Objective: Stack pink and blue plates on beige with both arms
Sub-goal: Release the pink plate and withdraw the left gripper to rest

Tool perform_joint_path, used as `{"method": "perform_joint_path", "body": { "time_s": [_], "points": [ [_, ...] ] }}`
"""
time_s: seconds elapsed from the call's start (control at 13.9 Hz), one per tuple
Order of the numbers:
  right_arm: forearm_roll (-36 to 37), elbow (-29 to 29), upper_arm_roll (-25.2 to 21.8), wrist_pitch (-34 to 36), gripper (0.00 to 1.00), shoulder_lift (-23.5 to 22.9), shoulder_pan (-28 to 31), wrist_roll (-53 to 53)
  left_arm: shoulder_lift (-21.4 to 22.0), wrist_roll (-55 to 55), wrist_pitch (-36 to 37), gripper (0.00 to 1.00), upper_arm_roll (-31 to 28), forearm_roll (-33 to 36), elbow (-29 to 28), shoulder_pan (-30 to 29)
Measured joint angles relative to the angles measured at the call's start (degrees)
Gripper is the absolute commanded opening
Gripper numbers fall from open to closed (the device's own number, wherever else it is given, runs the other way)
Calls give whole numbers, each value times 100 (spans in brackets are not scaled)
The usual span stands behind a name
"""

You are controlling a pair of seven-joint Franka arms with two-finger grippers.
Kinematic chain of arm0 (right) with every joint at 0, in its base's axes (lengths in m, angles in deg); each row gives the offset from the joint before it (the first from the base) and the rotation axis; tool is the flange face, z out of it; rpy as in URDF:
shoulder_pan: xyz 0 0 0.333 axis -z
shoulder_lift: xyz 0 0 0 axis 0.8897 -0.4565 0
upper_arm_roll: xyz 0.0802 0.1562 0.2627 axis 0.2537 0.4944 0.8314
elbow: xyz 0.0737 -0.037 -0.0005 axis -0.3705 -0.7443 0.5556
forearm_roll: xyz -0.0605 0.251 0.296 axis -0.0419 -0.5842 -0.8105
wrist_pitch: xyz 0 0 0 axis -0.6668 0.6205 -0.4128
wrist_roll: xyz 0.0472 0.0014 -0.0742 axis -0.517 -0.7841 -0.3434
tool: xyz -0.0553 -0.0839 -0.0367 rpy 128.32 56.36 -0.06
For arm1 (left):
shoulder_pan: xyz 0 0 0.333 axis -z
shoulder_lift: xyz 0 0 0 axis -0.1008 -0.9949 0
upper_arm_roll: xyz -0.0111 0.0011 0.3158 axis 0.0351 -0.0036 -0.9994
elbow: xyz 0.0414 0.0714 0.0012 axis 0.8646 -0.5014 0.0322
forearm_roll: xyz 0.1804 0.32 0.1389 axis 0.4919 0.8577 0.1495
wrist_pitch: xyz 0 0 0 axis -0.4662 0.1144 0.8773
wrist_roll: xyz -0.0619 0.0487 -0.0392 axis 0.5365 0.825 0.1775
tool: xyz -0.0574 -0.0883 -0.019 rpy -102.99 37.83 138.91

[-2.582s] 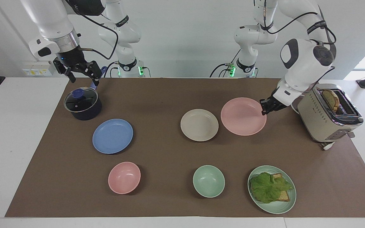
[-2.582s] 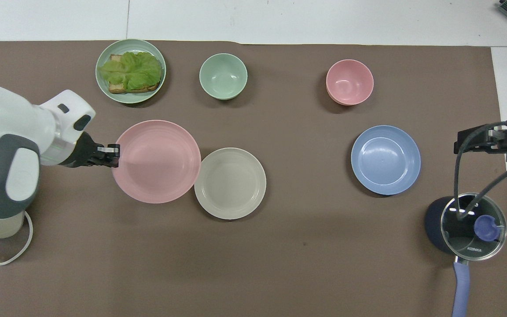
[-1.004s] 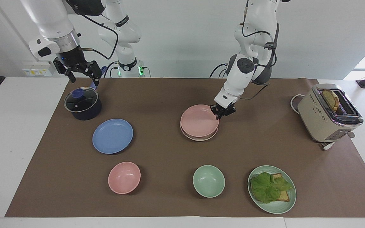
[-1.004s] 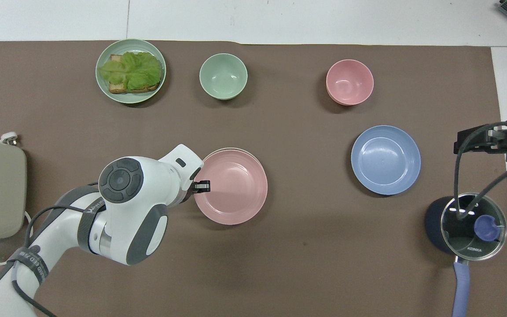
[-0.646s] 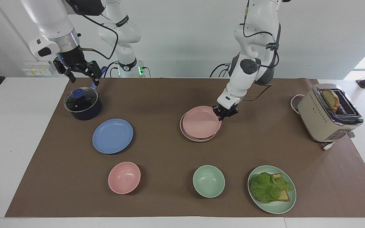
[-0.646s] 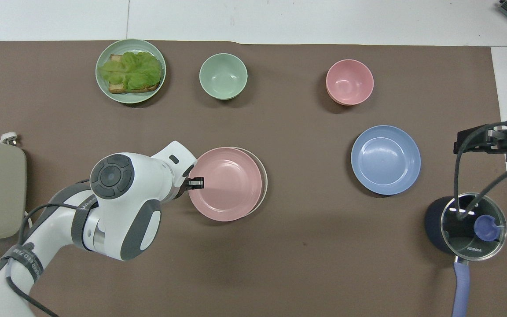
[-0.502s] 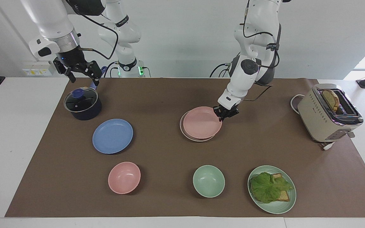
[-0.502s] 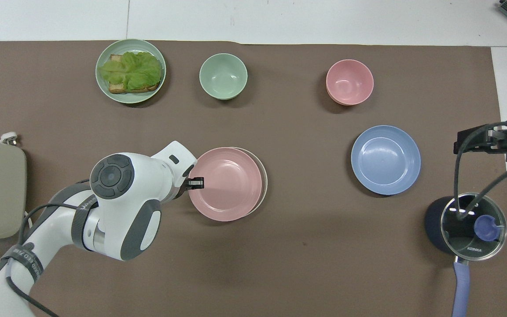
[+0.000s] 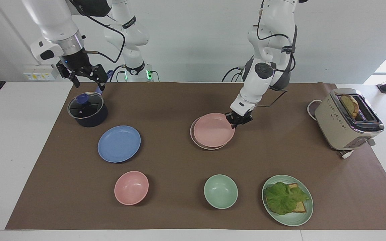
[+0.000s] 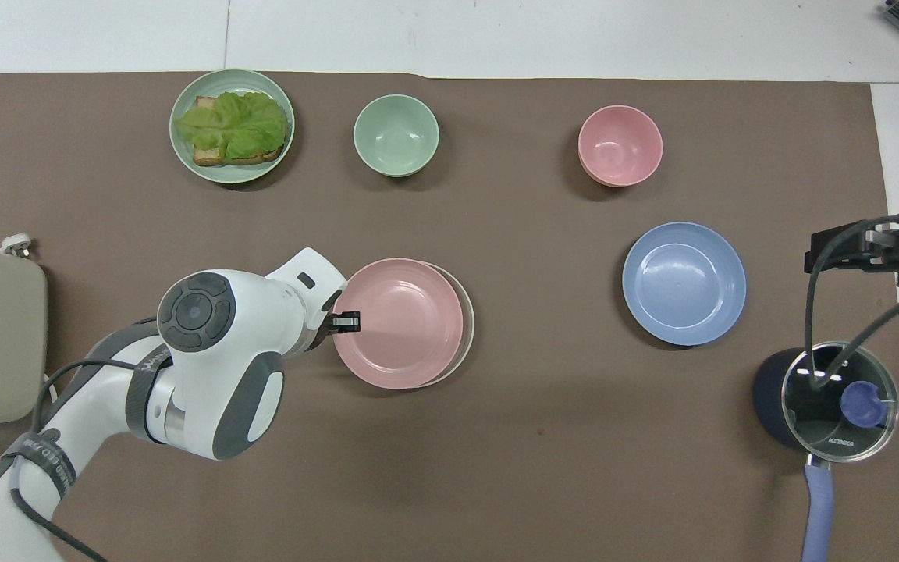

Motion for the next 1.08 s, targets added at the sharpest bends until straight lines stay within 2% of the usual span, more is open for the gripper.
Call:
{"method": "perform_joint_path", "body": {
  "time_s": [0.07, 0.14, 0.22, 0.29, 0.36, 0.72, 1.08],
  "points": [
    [0, 0, 0, 0, 100, 0, 0, 0, 0, 1, -1, 0, 4, 0, 0, 0],
    [0, 0, 0, 0, 100, 0, 0, 0, -2, 3, -2, 34, 8, 0, 0, 0],
    [0, 0, 0, 0, 100, 0, 0, 0, -10, 3, -2, 62, 10, 0, 0, 0],
    [0, 0, 0, 0, 100, 0, 0, 0, -21, 3, -4, 85, 10, 0, 0, 0],
    [0, 0, 0, 0, 100, 0, 0, 0, -31, 3, -8, 98, 10, 0, 3, 0],
    [0, 0, 0, 0, 100, 0, 0, 0, -39, 3, 28, 100, -19, 0, 176, -60],
    [0, 0, 6, 0, 100, 0, -7, 0, 108, -269, 1064, 100, -62, 87, 952, -830]
  ]
}}
